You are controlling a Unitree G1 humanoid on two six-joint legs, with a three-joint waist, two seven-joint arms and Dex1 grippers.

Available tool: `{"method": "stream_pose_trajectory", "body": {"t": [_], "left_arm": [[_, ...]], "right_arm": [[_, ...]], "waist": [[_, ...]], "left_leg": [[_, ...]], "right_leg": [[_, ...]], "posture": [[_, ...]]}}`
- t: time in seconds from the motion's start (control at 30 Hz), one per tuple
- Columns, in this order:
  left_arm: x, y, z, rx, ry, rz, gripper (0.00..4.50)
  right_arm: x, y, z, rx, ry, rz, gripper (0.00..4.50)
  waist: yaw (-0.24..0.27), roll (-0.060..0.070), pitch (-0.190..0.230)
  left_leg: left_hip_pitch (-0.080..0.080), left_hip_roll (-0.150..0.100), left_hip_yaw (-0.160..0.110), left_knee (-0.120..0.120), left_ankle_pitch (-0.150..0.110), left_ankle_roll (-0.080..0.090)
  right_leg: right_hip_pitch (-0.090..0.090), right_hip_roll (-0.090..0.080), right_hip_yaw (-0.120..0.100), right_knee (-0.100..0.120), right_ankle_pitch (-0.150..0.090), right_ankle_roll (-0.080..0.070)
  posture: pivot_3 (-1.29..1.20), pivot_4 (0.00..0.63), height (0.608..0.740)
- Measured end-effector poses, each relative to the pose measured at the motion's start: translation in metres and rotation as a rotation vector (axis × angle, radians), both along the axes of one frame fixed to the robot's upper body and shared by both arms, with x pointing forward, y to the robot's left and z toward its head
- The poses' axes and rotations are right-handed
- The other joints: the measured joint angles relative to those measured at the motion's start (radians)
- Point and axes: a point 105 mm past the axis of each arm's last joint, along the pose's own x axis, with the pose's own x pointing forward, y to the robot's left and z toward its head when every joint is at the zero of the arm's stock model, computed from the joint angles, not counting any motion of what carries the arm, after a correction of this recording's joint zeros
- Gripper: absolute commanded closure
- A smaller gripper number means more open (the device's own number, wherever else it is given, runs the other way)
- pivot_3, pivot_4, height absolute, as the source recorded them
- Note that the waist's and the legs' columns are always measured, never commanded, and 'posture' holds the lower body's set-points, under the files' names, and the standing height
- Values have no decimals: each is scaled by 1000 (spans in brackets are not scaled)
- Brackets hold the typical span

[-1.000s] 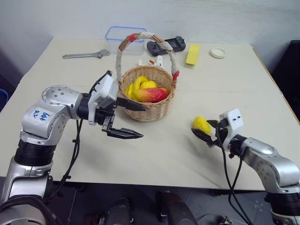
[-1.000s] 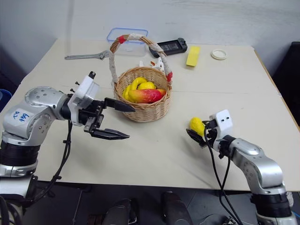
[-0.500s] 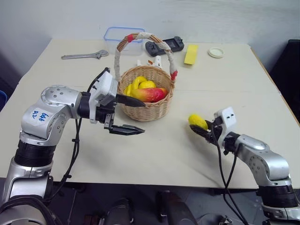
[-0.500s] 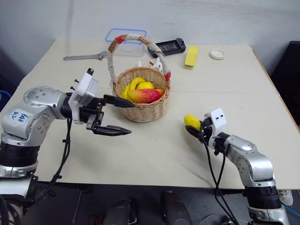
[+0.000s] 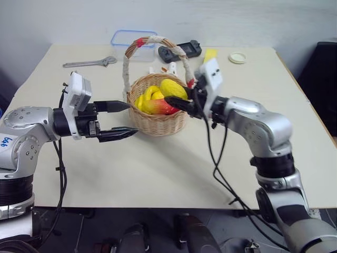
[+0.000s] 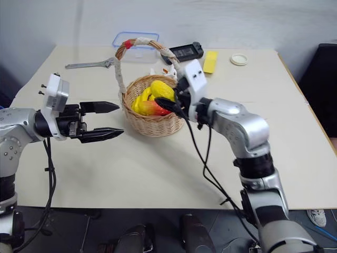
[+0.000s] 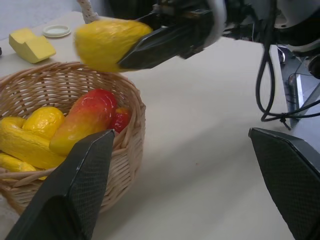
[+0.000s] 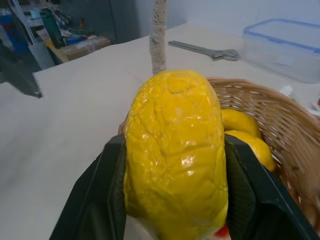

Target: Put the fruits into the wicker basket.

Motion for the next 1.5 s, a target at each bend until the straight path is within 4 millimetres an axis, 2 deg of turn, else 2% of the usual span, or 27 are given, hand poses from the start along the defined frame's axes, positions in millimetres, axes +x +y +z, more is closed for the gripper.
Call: {"method": "stream_pose_trajectory", "body": {"t": [0.03, 0.1, 0.13, 0.27, 0.37, 0.43, 0.5, 0.6, 0.7, 0.77, 0.87, 0.97, 1.07, 1.17, 1.37, 1.5], "left_arm": [[0, 0, 0, 0, -2, 2, 0], [0, -1, 0, -2, -7, 10, 0], [0, -2, 0, -3, -9, 7, 0], [-3, -7, -3, -6, -9, -6, 0], [-3, -7, -3, -7, -8, -7, 0], [-2, -7, -2, -8, -13, -9, 0], [-1, -8, -1, -13, -25, -12, 0], [5, -8, 6, -39, -42, -4, 0], [11, -12, 15, -65, -78, 1, 0], [14, -11, 17, -71, -84, 13, 0], [16, -11, 19, -74, -91, 12, 0], [18, -11, 19, -79, -90, 9, 0], [19, -14, 17, -80, -83, 0, 0], [20, -15, 16, -75, -90, -2, 0], [22, -20, 24, -68, -131, -4, 0], [23, -20, 24, -65, -132, 4, 0]], "right_arm": [[5, 4, 0, -2, 4, -10, 2562], [18, 16, 1, -1, 5, -32, 1800], [22, 20, 1, -1, 2, -38, 1557], [35, 37, 5, 2, -20, -64, 168], [33, 36, 8, 2, -33, -52, 168], [22, 31, 12, 25, -41, -21, 168], [2, 14, 15, 62, -37, 7, 168], [-21, -13, 9, 65, -16, 11, 168], [-43, -45, -7, -13, -23, -10, 168], [-48, -66, -15, -30, -13, -58, 168], [-42, -92, -11, 2, -12, -167, 168], [-29, -98, -2, 49, -37, -230, 168], [-14, -91, 2, 97, -51, -256, 168], [1, -77, -3, 107, -41, -258, 168], [37, -50, 0, 134, -43, -266, 168], [55, -45, -5, 129, -56, -299, 1073]], "waist": [[1, 0, 0], [-1, 0, 0], [-1, 0, 0], [-6, 0, 0], [-3, 0, 0], [-2, 0, 0], [6, 0, 0], [12, 0, 0], [18, 0, 0], [11, 0, 0], [-3, 0, 0], [-10, 0, 0], [-11, 0, 0], [-10, 0, 0], [-8, 0, 0], [-6, 0, 0]], "left_leg": [[-2, 0, 0, 0, 0, 0], [-9, 0, 1, 2, 0, 0], [-12, 0, 0, 3, 0, 0], [-14, 1, 1, 4, 0, -1], [-14, 1, 0, 4, 0, -1], [-14, 1, 0, 4, 0, -1], [-14, 1, -1, 4, 0, -1], [-14, 1, -1, 5, 0, 0], [-13, 1, -1, 5, -1, 0], [-12, 1, 0, 5, -1, 0], [-11, 1, 1, 5, 0, 0], [-8, 2, 1, 5, 3, -3], [-8, 3, 0, 2, 5, -5], [-8, 3, 0, 1, 5, -5], [-9, 3, 1, 2, 5, -4], [-10, 3, 1, 2, 5, -4]], "right_leg": [[-2, 0, 0, 0, 0, 0], [-9, 0, 0, 2, 0, 0], [-11, 0, 0, 2, 0, 0], [-12, 1, 0, 1, 0, 0], [-12, 1, 0, 1, 0, 0], [-12, 1, 0, 0, 0, 0], [-11, 0, -1, 0, 0, 0], [-11, 0, -1, 0, 0, 0], [-10, 0, -1, 0, 0, 1], [-10, 1, 0, 1, 0, 1], [-10, 1, 0, 2, 2, 0], [-10, 3, 0, 3, 3, -1], [-10, 4, 0, 4, 3, -2], [-10, 4, 1, 4, 3, -2], [-10, 4, 1, 2, 3, -2], [-10, 4, 1, 1, 3, -2]], "posture": [[0, 150, 740], [0, 150, 740], [0, 150, 740], [0, 150, 740], [0, 150, 740], [0, 150, 740], [0, 150, 740], [0, 150, 740], [0, 150, 740], [0, 150, 740], [0, 150, 740], [0, 150, 740], [0, 150, 740], [0, 150, 740], [0, 150, 740], [0, 150, 740]]}}
